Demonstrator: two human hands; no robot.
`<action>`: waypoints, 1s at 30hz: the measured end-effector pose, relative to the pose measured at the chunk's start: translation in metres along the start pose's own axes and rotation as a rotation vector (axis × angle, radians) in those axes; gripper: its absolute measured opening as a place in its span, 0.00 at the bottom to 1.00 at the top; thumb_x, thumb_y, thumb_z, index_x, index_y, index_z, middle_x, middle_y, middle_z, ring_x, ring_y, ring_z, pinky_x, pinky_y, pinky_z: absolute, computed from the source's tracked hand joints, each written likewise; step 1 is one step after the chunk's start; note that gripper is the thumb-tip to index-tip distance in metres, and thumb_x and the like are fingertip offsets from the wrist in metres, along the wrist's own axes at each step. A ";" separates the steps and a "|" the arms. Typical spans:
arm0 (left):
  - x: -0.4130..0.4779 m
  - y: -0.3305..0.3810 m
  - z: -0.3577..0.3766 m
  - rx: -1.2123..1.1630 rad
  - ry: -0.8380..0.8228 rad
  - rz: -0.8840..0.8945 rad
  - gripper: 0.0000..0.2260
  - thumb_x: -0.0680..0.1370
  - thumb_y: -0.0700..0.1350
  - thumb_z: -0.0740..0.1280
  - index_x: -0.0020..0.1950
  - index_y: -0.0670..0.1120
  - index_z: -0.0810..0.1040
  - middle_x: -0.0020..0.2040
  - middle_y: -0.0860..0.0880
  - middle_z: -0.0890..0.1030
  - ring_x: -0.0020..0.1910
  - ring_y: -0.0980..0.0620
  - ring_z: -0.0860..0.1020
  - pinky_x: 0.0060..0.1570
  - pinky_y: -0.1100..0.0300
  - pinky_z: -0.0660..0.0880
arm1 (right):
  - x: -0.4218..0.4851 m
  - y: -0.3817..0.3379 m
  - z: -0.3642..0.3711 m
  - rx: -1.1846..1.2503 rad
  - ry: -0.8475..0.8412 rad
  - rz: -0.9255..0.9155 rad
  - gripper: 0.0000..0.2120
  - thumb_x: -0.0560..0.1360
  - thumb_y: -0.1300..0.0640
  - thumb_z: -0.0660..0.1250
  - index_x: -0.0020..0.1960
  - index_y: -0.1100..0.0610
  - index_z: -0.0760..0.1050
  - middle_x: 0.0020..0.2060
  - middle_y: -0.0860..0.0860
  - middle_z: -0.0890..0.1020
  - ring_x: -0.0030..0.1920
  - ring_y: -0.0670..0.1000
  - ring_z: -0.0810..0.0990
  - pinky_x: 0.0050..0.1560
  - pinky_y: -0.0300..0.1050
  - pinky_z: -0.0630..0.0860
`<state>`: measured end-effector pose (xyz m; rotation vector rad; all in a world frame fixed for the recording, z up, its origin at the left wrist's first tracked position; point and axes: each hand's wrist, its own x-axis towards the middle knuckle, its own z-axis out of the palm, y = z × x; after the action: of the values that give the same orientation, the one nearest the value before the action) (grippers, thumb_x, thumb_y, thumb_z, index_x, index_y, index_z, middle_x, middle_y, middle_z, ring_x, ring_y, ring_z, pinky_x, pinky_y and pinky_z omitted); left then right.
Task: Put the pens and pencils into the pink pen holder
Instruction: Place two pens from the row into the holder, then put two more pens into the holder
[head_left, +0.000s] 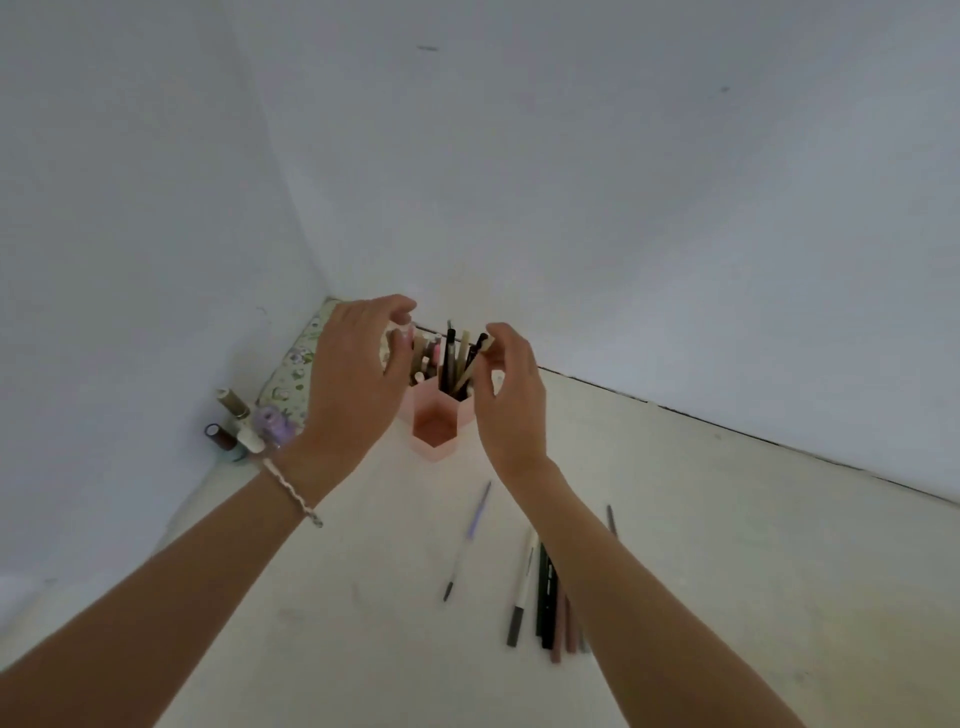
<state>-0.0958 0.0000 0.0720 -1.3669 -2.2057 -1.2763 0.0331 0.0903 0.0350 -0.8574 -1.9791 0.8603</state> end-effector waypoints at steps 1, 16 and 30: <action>-0.006 0.001 -0.001 -0.004 -0.007 -0.006 0.12 0.76 0.40 0.61 0.58 0.44 0.78 0.48 0.50 0.81 0.51 0.52 0.73 0.55 0.64 0.67 | -0.002 0.005 0.004 -0.049 -0.041 -0.012 0.15 0.79 0.65 0.62 0.64 0.55 0.71 0.52 0.52 0.78 0.50 0.52 0.79 0.53 0.50 0.77; -0.137 0.047 0.072 0.325 -0.953 -0.253 0.15 0.81 0.50 0.62 0.65 0.46 0.67 0.56 0.46 0.77 0.52 0.47 0.79 0.49 0.55 0.76 | -0.038 0.049 -0.120 -0.130 0.282 0.146 0.18 0.74 0.66 0.57 0.58 0.53 0.75 0.48 0.45 0.79 0.46 0.37 0.76 0.46 0.25 0.69; -0.087 0.116 0.082 -0.332 -0.494 -0.227 0.30 0.78 0.36 0.65 0.76 0.57 0.61 0.42 0.51 0.75 0.41 0.53 0.77 0.44 0.61 0.77 | -0.121 0.105 -0.158 -0.498 -0.152 0.571 0.15 0.80 0.61 0.61 0.66 0.57 0.71 0.57 0.54 0.77 0.59 0.55 0.75 0.54 0.44 0.72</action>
<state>0.0635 0.0319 0.0350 -1.7514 -2.6216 -1.5782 0.2500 0.0919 -0.0252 -1.7480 -2.1497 0.7567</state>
